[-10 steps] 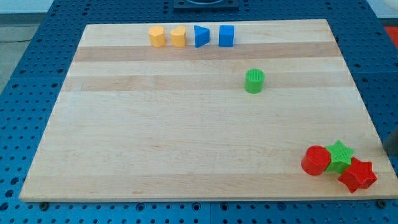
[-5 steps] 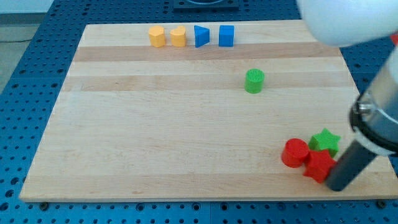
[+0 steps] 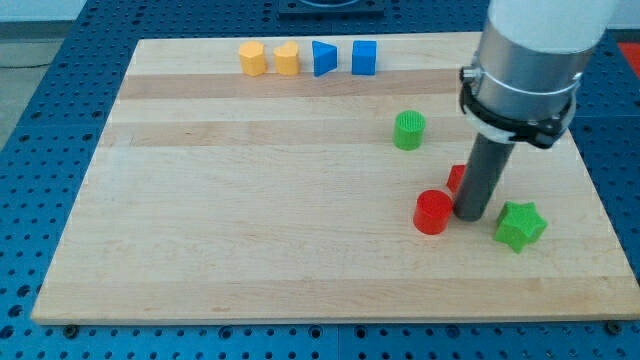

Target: Move red star to the right of the green circle

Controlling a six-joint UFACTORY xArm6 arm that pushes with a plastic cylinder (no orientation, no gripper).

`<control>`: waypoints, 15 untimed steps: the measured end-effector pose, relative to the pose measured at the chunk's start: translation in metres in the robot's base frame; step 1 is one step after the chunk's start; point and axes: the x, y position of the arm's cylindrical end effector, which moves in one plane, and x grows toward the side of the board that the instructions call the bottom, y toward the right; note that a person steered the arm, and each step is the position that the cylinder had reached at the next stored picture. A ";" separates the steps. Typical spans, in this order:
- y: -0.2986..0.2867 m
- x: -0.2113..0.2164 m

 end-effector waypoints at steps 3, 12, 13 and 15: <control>-0.010 -0.018; 0.003 -0.042; 0.003 -0.048; 0.003 -0.064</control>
